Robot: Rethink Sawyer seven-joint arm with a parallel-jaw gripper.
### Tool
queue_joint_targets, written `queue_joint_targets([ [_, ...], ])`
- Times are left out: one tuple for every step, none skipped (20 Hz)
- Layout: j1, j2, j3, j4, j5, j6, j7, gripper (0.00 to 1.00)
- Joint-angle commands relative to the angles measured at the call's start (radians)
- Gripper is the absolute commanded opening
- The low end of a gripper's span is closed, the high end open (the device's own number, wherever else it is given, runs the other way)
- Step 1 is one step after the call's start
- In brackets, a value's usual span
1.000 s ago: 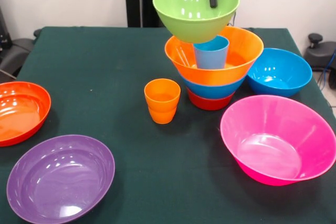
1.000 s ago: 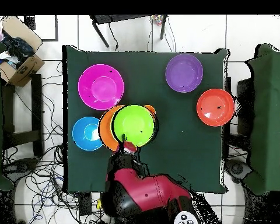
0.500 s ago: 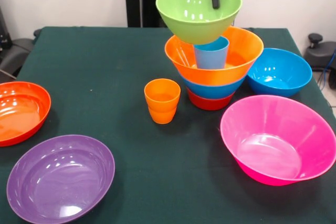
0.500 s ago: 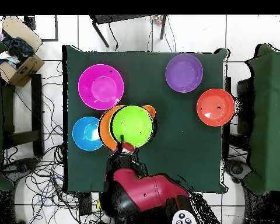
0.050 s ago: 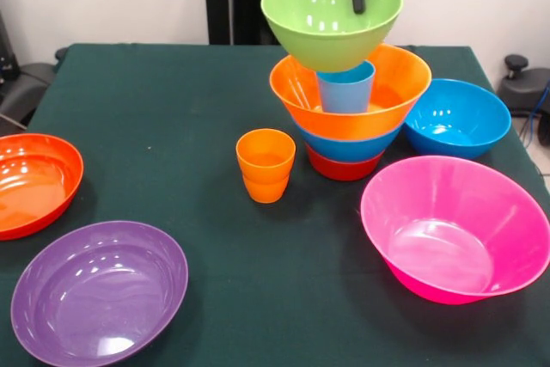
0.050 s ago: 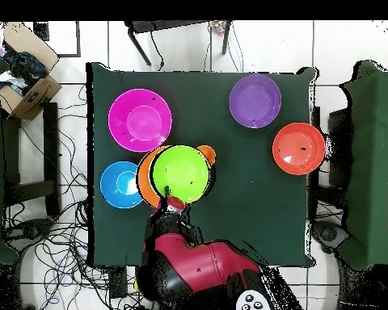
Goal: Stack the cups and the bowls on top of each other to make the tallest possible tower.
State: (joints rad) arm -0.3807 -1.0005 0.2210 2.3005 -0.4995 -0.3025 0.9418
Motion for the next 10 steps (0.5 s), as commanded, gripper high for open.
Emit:
queue_joint_targets([
  [0.001, 0.075, 0.076, 0.028, -0.009, -0.034, 0.279, 0.0],
  [0.002, 0.078, 0.074, 0.025, -0.014, -0.039, 0.284, 0.0],
  [0.004, 0.081, 0.071, 0.023, -0.02, -0.044, 0.288, 0.0],
  [0.006, 0.083, 0.069, 0.02, -0.026, -0.049, 0.293, 0.0],
  [0.007, 0.086, 0.066, 0.017, -0.032, -0.054, 0.298, 0.0],
  [0.01, 0.09, 0.062, 0.014, -0.037, -0.058, 0.305, 0.0],
  [0.015, 0.093, 0.058, 0.011, -0.041, -0.061, 0.312, 0.0],
  [0.02, 0.096, 0.053, 0.009, -0.045, -0.064, 0.319, 0.0],
  [0.025, 0.098, 0.049, 0.006, -0.049, -0.067, 0.326, 0.0],
  [0.028, 0.1, 0.045, 0.003, -0.054, -0.069, 0.332, 0.0],
])
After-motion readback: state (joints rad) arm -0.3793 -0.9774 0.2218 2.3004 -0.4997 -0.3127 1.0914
